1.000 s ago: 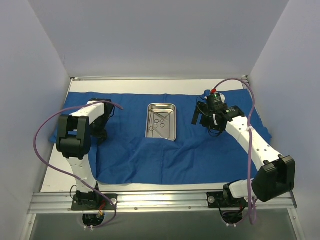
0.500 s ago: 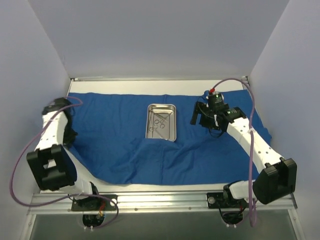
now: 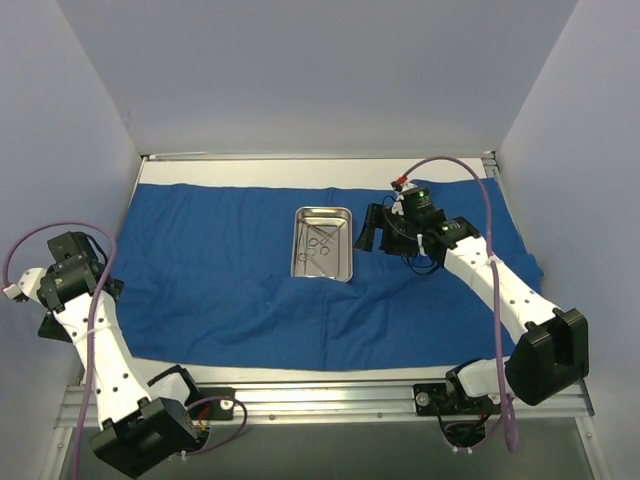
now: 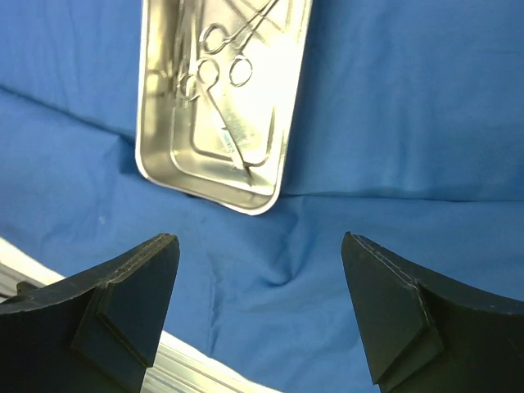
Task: Open and lay out the surgical kit
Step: Smooth out the surgical kit at the center of the board.
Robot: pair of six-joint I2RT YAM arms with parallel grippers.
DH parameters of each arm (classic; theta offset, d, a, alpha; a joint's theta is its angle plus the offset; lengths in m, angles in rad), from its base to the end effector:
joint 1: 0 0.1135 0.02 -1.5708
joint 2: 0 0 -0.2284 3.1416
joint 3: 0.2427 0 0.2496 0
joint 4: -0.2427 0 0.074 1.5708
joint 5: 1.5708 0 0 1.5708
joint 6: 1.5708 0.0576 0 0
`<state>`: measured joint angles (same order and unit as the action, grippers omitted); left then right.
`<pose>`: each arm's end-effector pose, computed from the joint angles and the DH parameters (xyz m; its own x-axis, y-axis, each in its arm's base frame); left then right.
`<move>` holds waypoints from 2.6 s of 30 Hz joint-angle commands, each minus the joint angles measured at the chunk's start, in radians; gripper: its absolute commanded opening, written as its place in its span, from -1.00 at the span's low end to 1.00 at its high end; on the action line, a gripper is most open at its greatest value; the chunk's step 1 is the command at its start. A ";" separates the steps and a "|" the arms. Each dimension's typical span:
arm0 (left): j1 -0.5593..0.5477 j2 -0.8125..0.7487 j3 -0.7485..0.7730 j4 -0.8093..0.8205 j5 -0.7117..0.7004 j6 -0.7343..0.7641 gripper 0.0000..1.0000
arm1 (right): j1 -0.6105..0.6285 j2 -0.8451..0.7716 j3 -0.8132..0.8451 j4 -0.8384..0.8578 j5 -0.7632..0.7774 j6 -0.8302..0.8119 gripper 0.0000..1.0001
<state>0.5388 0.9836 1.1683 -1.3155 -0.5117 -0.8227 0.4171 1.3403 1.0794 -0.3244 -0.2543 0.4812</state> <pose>0.1345 0.1132 0.2947 -0.0691 -0.7859 -0.6145 -0.9953 0.0960 -0.0108 0.2918 0.1451 0.2596 -0.7179 0.1719 -0.6746 -0.2837 0.8127 0.5090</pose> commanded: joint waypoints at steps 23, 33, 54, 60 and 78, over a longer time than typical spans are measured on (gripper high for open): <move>-0.485 1.371 1.280 -0.070 0.180 0.414 0.87 | -0.455 0.851 0.888 -0.337 0.374 -0.168 0.92; -0.514 1.527 1.254 0.022 0.324 0.478 0.97 | -0.494 1.008 0.944 -0.302 0.271 -0.239 0.93; -0.399 1.895 1.605 0.140 0.663 0.191 0.76 | -0.500 1.396 1.269 -0.286 0.368 -0.098 0.82; -0.338 1.899 1.668 0.333 0.766 0.203 0.44 | -0.502 1.471 1.441 -0.272 0.310 -0.076 0.82; -0.513 1.529 1.448 0.092 0.478 0.392 0.71 | -0.437 1.010 1.118 -0.294 0.277 -0.197 0.88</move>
<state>0.0711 2.5015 2.5652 -1.0981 0.0597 -0.4755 -0.0216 2.4275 2.2601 -0.5766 0.0414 0.3176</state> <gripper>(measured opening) 0.863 0.944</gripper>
